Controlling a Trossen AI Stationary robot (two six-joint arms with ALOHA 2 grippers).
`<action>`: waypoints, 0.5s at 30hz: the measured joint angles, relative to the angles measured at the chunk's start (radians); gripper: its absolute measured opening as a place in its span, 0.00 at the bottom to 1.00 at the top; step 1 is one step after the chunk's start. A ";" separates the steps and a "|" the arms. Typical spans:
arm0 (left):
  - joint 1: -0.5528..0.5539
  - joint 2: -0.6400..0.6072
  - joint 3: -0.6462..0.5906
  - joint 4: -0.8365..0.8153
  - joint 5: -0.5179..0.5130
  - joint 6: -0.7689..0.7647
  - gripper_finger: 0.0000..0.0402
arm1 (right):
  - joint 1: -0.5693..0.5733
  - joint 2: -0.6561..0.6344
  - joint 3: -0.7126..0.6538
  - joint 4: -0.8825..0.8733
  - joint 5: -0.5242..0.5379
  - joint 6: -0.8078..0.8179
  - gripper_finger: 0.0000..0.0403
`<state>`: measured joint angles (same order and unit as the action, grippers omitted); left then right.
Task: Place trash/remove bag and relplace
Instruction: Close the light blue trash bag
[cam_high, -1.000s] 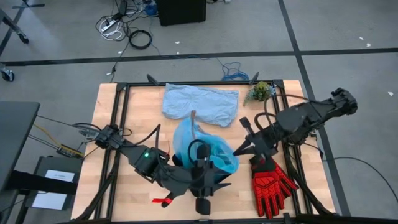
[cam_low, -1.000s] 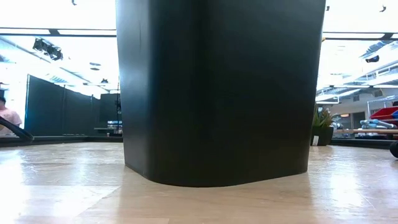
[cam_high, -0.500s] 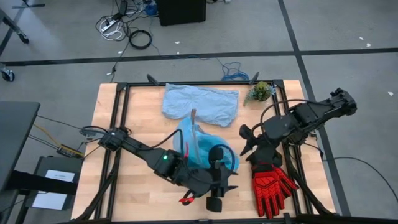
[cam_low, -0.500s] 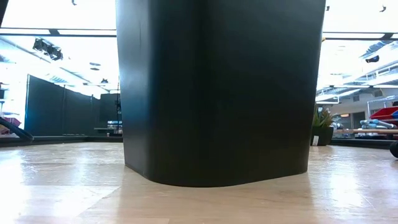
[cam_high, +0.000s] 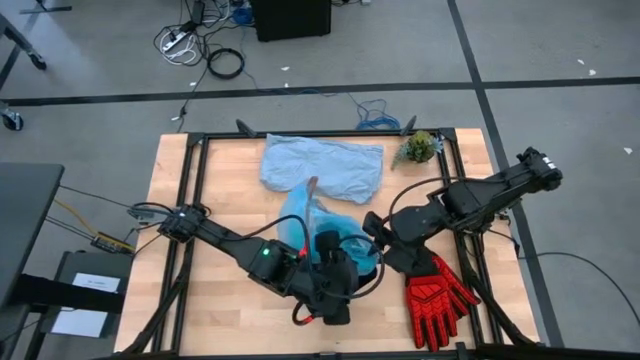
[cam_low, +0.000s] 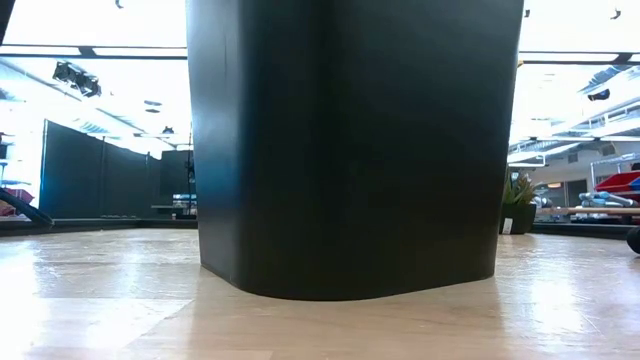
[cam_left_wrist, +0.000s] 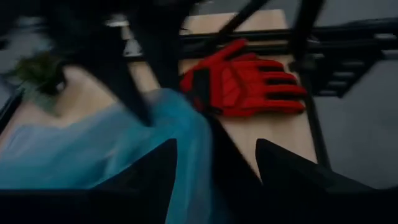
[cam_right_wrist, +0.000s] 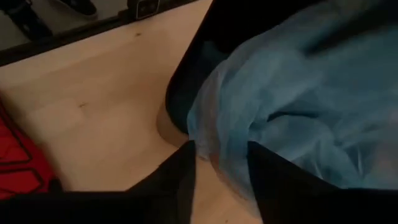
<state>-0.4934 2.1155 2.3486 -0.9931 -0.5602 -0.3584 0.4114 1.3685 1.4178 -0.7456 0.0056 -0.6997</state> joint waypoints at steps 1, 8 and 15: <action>0.000 0.000 0.000 -0.025 -0.013 -0.027 0.57 | 0.001 0.000 0.000 0.012 0.000 -0.005 0.21; -0.007 0.000 0.000 -0.233 -0.022 -0.214 0.51 | 0.005 -0.052 0.000 0.154 0.043 -0.009 0.02; -0.006 0.000 0.000 -0.236 -0.023 -0.224 0.35 | 0.003 -0.115 0.000 0.170 0.044 0.040 0.05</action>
<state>-0.4999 2.1155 2.3486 -1.2295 -0.5827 -0.5822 0.4149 1.2534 1.4178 -0.5756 0.0494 -0.6597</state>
